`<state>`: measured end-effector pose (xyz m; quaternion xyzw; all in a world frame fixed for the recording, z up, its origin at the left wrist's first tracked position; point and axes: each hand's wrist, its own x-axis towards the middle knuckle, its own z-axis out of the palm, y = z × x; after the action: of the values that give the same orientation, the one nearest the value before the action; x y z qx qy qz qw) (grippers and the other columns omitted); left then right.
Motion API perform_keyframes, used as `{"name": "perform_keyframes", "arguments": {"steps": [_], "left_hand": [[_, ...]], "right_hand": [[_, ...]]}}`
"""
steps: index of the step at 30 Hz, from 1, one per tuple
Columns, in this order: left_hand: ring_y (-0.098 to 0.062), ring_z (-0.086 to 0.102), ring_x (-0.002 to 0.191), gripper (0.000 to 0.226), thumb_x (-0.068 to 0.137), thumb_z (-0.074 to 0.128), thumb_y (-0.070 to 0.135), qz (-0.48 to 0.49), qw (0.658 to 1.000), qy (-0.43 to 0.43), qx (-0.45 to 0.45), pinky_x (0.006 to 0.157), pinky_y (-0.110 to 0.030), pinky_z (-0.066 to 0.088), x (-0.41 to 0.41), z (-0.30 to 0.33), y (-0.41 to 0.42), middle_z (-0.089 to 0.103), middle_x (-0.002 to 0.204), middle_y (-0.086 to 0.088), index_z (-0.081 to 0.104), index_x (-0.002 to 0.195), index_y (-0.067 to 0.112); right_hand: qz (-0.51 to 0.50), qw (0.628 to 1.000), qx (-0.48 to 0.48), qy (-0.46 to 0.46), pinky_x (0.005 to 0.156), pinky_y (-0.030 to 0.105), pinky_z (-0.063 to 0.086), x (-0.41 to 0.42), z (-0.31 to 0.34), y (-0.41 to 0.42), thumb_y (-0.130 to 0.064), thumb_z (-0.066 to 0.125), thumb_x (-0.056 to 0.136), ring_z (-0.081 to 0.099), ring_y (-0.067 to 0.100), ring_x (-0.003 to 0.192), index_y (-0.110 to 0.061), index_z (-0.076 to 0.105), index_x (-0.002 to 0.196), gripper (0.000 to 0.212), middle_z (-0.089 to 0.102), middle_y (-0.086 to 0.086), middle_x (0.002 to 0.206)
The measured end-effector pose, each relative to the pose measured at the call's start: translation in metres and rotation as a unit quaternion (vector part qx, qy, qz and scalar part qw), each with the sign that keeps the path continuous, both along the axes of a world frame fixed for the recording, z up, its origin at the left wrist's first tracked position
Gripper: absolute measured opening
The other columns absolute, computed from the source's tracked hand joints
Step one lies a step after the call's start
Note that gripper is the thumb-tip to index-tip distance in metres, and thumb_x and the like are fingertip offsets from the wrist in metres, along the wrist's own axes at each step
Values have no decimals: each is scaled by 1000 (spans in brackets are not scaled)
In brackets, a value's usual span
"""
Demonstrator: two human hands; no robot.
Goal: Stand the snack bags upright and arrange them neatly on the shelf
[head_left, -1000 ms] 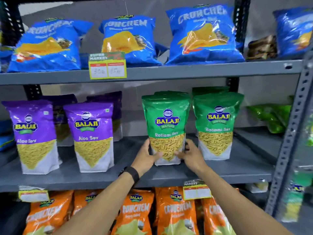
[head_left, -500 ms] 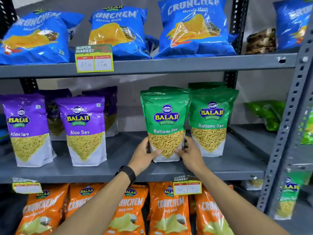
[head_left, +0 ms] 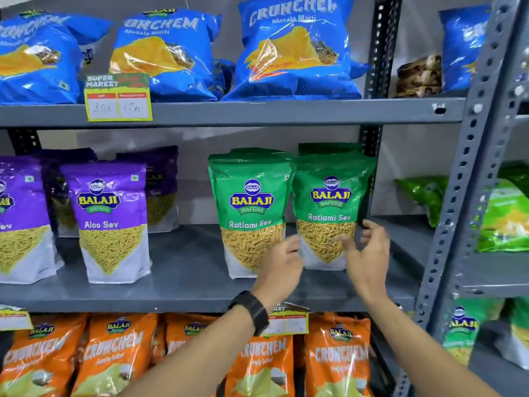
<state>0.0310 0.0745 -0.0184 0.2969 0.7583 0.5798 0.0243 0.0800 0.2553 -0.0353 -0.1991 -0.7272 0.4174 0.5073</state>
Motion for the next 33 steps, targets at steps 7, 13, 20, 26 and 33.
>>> {"name": "perform_keyframes", "arguments": {"steps": [7,13,20,26,33], "left_hand": [[-30,27,158,88,104,54,31,47,995,-72,-40,124,-40,33,-13,-17,65,12,175,-5,-9,165,20],[-25,41,151,74,96,67,32,61,997,-44,-32,123,-47,36,-33,-25,79,44,163,-2,33,160,16],[-22,64,126,70,77,75,49,37,999,-32,-23,110,-49,52,-29,-36,94,67,137,1,54,138,23],[-19,65,123,58,85,78,37,29,999,-36,-6,108,-46,54,-23,-37,93,69,134,4,56,137,25],[-23,60,134,68,85,75,42,16,999,-45,-22,112,-48,51,-21,-32,87,63,147,1,50,146,26]], "right_hand": [[194,967,-127,-107,106,46,51,-21,-10,39,-34,79,86,62,20,125,-28,40,151,76,63,-6,136],[189,964,-156,-106,107,51,51,-18,-7,56,-23,79,87,63,23,123,-25,46,146,69,65,-1,138],[166,969,-166,-80,108,53,50,3,-13,74,-20,77,88,63,23,125,-24,45,149,69,65,1,139],[172,968,-170,-67,109,51,50,9,-16,73,-16,76,89,63,21,125,-25,46,150,68,65,-1,139],[164,970,-158,-81,110,46,48,17,-8,63,-16,73,92,61,17,122,-21,45,150,65,65,-6,128]]}}
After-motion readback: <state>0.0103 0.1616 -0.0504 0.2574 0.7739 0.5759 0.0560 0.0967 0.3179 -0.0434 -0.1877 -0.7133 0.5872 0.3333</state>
